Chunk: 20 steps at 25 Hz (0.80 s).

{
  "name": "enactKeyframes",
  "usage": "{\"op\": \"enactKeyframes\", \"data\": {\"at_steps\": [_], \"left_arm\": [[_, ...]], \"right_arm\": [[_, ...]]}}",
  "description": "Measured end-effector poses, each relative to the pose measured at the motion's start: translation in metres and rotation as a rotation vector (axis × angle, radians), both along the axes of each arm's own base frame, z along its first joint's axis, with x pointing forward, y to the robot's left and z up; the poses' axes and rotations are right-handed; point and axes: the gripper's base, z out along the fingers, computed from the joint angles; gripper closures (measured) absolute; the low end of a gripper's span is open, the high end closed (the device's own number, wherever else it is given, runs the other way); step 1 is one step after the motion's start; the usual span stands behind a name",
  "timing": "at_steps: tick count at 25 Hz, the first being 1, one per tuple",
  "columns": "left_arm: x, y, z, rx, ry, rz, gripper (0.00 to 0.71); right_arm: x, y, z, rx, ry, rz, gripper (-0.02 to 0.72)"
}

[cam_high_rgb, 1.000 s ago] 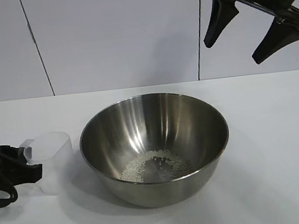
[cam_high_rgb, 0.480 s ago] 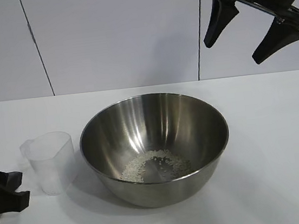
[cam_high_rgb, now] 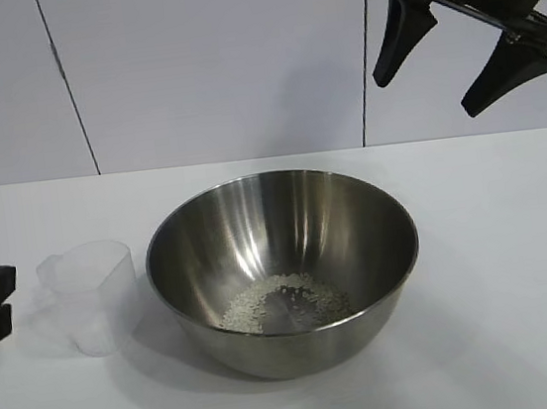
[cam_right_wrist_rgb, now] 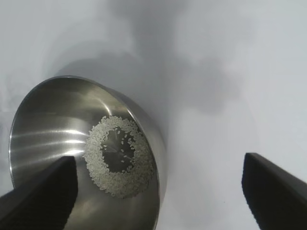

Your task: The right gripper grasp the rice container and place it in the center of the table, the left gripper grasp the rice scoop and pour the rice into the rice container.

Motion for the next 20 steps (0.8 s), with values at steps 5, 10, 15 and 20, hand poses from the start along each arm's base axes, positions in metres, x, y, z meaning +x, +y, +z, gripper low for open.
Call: {"op": "enactKeyframes", "data": {"at_steps": [5, 10, 15, 20], "left_arm": [[-0.008, 0.006, 0.022, -0.042, -0.091, 0.034, 0.084], [-0.011, 0.009, 0.040, -0.142, -0.163, 0.063, 0.053], [-0.011, 0.008, 0.050, -0.268, -0.117, 0.094, 0.050], [0.006, -0.011, 0.064, -0.260, 0.082, 0.008, 0.051]], "right_arm": [[0.000, 0.000, 0.000, 0.000, 0.000, 0.000, 0.066], [0.000, 0.000, 0.000, 0.000, 0.000, 0.000, 0.066], [0.000, 0.000, 0.000, 0.000, -0.001, 0.000, 0.066], [0.000, 0.000, 0.000, 0.000, -0.001, 0.000, 0.066]]}}
